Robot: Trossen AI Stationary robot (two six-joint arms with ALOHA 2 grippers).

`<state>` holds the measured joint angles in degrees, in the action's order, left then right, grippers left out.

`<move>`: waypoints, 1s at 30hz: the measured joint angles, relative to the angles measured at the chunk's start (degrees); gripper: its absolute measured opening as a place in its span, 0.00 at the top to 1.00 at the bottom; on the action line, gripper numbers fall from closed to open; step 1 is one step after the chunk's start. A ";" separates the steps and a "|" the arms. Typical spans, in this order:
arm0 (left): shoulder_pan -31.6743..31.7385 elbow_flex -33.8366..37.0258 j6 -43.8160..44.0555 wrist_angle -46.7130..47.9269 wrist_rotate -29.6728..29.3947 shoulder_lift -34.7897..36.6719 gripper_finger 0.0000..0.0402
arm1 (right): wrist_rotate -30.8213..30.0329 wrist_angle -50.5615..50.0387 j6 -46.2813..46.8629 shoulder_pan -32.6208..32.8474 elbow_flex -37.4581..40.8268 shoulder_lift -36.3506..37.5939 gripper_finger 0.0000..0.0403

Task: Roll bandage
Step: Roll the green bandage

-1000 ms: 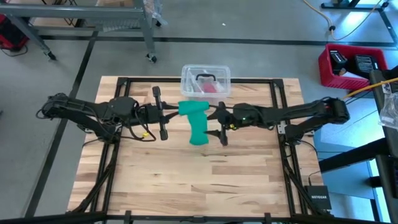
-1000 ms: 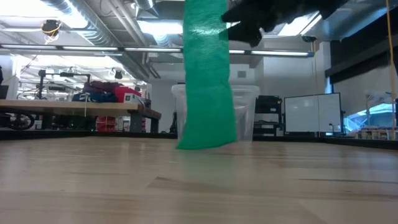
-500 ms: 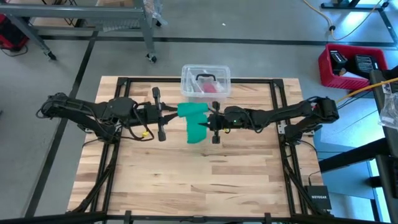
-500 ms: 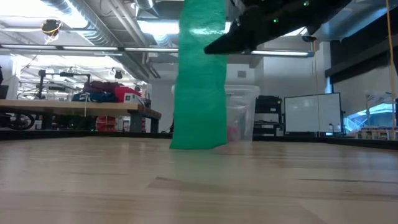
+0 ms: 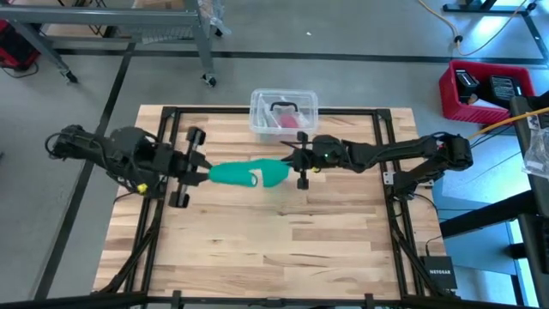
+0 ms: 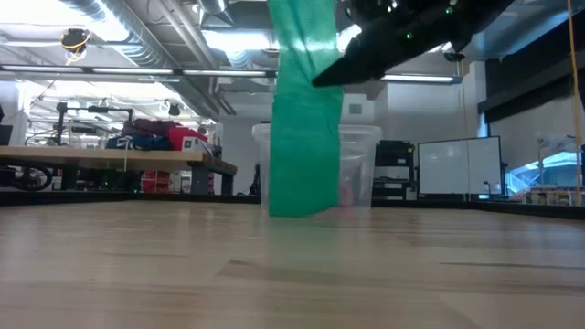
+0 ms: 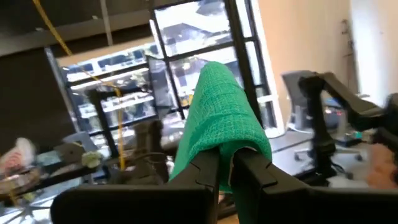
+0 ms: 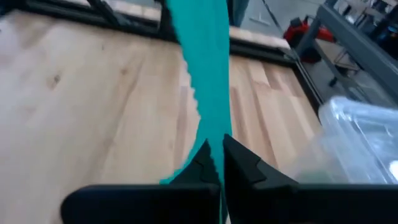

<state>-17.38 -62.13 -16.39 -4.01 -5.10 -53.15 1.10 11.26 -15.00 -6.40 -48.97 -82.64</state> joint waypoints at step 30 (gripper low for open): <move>9.61 -0.02 -1.15 -0.31 -8.64 -5.97 0.96 | 8.45 -32.27 14.89 1.55 -4.26 12.16 0.40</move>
<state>-7.77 -62.15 -17.54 -4.32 -13.74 -59.11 9.55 -21.02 -0.12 -4.85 -53.23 -70.48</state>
